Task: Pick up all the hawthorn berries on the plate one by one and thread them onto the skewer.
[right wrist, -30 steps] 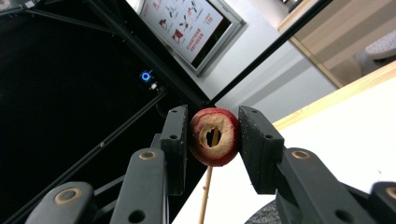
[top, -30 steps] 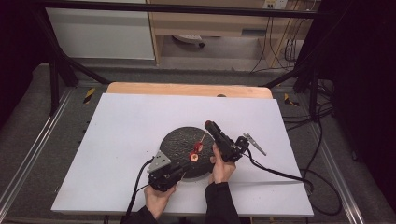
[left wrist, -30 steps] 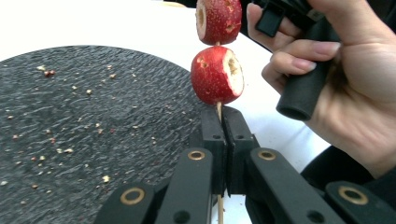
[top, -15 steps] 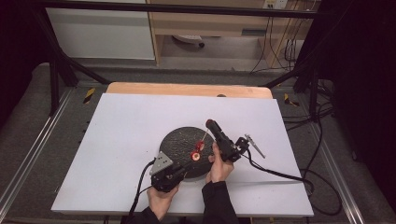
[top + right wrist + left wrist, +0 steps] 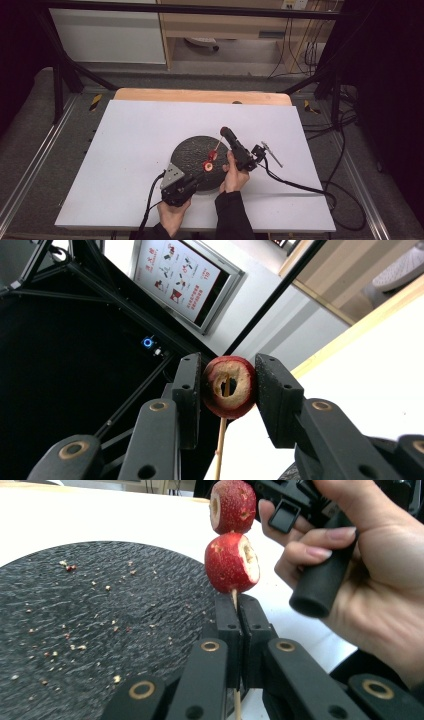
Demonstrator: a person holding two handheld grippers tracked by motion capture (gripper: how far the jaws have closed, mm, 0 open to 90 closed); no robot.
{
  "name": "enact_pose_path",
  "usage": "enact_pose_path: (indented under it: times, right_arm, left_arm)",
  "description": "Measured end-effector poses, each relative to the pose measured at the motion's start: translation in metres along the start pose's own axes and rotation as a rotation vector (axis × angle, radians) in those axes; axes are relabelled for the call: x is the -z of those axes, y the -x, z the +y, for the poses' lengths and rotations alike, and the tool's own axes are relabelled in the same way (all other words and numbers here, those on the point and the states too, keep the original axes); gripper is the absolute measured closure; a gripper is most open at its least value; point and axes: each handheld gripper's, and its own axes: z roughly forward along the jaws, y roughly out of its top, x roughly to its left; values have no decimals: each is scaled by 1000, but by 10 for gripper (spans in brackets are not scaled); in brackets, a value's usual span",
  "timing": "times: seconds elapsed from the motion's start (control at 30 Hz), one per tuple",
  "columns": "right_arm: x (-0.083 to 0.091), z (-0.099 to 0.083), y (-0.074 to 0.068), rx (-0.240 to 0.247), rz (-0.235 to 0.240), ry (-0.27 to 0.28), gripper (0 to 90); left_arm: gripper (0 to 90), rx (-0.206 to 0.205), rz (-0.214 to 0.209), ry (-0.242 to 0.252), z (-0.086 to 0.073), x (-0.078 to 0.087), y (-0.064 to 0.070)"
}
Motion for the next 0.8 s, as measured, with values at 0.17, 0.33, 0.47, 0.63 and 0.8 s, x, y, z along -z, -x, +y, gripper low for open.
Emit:
enact_pose_path:
  times: [0.17, 0.33, 0.47, 0.63, 0.8]
  right_arm:
    - [2, -2, -1, -19, -12, -2, 651]
    - [4, -7, 1, -16, -10, -31, 652]
    - [5, -12, 3, -9, -6, -46, 648]
    - [9, -16, 1, 37, -9, -86, 641]
    - [8, -7, -3, 76, -10, -112, 489]
  left_arm:
    - [883, 8, 10, -9, -6, -11, 6]
    - [884, 42, 9, 19, 1, -12, 4]
    - [884, 39, 6, 9, 5, -12, -3]
    - [883, 27, 0, 1, 10, -16, -5]
    - [883, 12, -3, -7, 12, -11, -9]
